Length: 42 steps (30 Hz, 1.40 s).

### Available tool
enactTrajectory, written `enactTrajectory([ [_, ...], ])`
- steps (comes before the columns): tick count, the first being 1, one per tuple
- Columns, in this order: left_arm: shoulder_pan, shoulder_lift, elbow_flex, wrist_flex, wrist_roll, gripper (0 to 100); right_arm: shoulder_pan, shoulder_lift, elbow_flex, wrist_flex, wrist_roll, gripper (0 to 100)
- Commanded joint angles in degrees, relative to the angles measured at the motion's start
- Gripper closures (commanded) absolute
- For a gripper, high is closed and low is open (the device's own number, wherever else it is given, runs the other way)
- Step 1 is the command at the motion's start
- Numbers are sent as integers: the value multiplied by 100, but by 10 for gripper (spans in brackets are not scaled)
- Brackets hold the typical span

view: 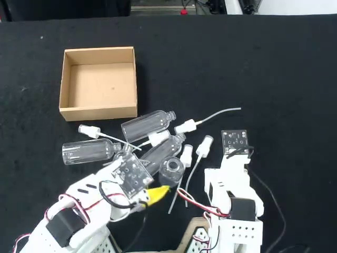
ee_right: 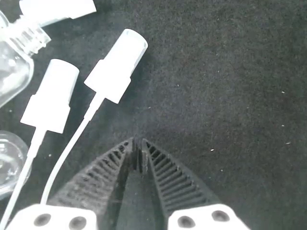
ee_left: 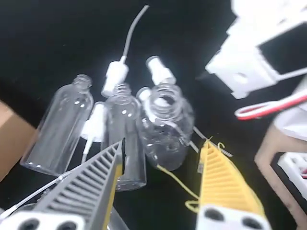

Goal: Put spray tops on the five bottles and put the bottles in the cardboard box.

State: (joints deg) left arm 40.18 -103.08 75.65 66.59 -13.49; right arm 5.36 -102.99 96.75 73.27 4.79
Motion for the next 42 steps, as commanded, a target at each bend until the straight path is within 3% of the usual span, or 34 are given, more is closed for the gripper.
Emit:
enactTrajectory([
  [1,215,18,215,-343,62,750,-62,-312,-13,35,-9,987],
  [9,92,18,1437,-2136,721,750,-62,-312,-13,35,-9,987],
  [13,136,18,1754,-2637,949,750,-53,-312,-13,35,-9,987],
  [28,92,62,1807,-3112,905,748,-53,-312,-13,35,-9,987],
  [32,84,70,1798,-3042,949,697,-53,-312,-13,35,-9,987],
  [42,84,18,2176,-3103,1134,742,-53,-312,-13,35,-9,987],
])
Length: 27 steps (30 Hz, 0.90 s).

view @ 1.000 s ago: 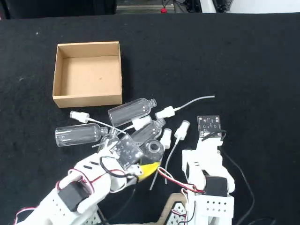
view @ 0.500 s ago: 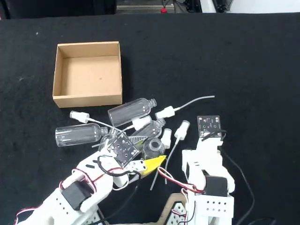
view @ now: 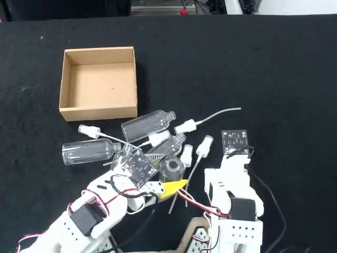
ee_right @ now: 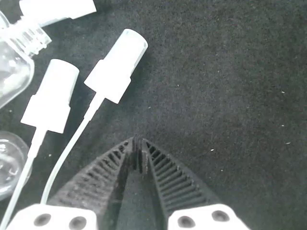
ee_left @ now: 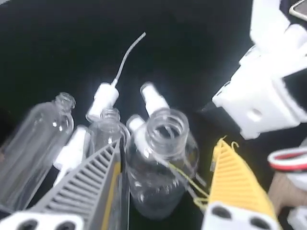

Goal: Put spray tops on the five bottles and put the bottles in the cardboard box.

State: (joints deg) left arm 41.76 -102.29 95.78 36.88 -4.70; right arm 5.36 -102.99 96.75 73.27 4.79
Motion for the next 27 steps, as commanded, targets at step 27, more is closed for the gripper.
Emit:
enactTrajectory([
  [27,-66,-26,163,-158,-316,771,-26,-312,-13,35,-9,987],
])
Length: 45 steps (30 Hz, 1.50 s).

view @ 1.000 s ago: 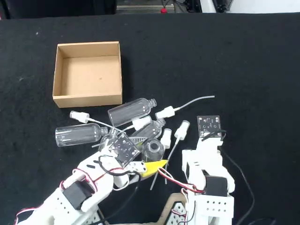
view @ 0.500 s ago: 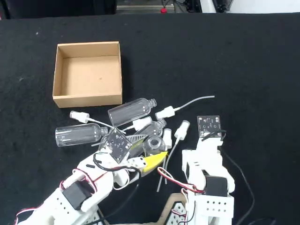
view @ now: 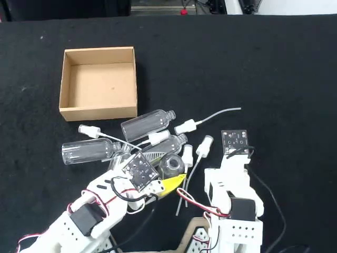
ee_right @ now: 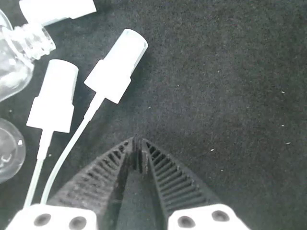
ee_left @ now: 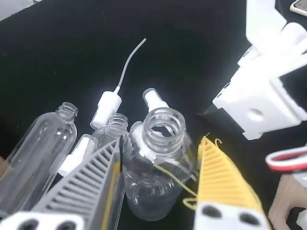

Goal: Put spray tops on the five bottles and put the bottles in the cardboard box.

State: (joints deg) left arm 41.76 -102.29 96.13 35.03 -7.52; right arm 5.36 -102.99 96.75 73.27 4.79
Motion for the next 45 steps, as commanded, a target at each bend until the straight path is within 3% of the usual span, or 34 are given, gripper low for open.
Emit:
enactTrajectory([
  [1,-66,-18,127,26,-26,771,-26,-312,-13,35,-9,987],
  [12,-75,-62,-444,88,-62,772,-53,-312,-13,35,-9,987],
  [21,-1297,-62,-2668,1899,-62,775,-18,-312,-13,-1389,53,986],
  [23,-1701,-62,-3196,2145,-62,776,0,-312,-31,-1635,484,986],
  [26,-2325,-62,-3512,2321,-62,776,325,-312,-321,-1714,1987,986],
  [28,-2765,-62,-3503,2303,-62,775,519,-312,-708,-1723,2277,986],
  [32,-3407,-62,-3354,2119,-18,776,633,-251,-1903,-1442,2066,986],
  [37,-3477,-62,-3108,2119,-18,776,273,136,-3565,-782,2040,986],
  [41,-3407,-62,-2633,2092,-18,776,-237,1631,-4734,-369,1969,986],
  [45,-3424,-62,-2475,2092,-18,776,-905,3776,-5367,70,1178,985],
])
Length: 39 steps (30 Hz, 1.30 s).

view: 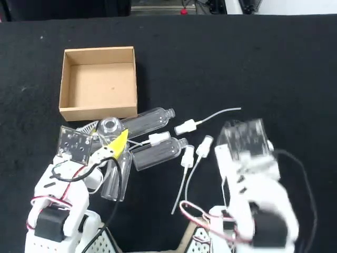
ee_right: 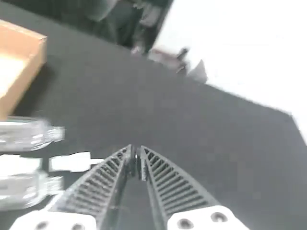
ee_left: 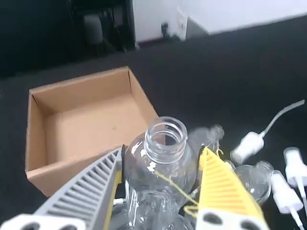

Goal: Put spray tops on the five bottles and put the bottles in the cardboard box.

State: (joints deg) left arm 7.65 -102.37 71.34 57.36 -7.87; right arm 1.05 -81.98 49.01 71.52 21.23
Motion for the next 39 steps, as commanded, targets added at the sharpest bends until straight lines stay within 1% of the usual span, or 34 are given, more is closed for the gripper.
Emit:
enactTrajectory([
  [1,-22,-53,31,-132,18,776,-668,2220,-655,290,-607,978],
  [5,-57,-53,75,-88,18,776,-1204,4110,-743,158,-1187,897],
  [8,-48,-62,207,-105,18,776,-1319,5095,-734,-360,-1284,881],
  [11,-13,-62,303,-132,18,776,-1169,5666,-822,-993,-1354,881],
  [14,-13,-62,286,-132,18,776,-1125,6009,-1033,-1495,-2004,879],
  [15,-13,-62,277,-123,18,776,-1169,6088,-1112,-1574,-2136,878],
  [16,-22,-62,277,-123,18,776,-1222,6149,-1218,-1600,-2048,878],
  [17,-40,-62,295,-123,9,776,-1240,6185,-1332,-1600,-1741,878],
  [18,-40,-62,303,-123,9,776,-1240,6202,-1473,-1591,-1222,878],
  [21,-13,-62,312,-114,0,776,-1178,6290,-1912,-1468,571,872],
  [22,-13,-62,303,-114,0,776,-1178,6352,-2044,-1354,1073,855],
  [24,-13,-62,286,-123,0,776,-1213,6545,-2255,-1116,1802,781],
  [26,-13,-62,277,-114,0,776,-1301,6835,-2360,-932,2286,698],
  [27,-13,-62,277,-105,0,776,-1319,6985,-2404,-844,2523,675],
  [29,-31,-62,277,-105,0,776,-1310,7275,-2475,-659,3130,685],
  [31,-40,-62,277,-97,0,776,-1310,7521,-2484,-527,3947,717],
  [33,-31,-62,277,-97,0,776,-1327,7714,-2484,-519,4598,753],
  [39,-13,-62,312,-97,9,776,-1310,8171,-2862,-492,5222,769],
])
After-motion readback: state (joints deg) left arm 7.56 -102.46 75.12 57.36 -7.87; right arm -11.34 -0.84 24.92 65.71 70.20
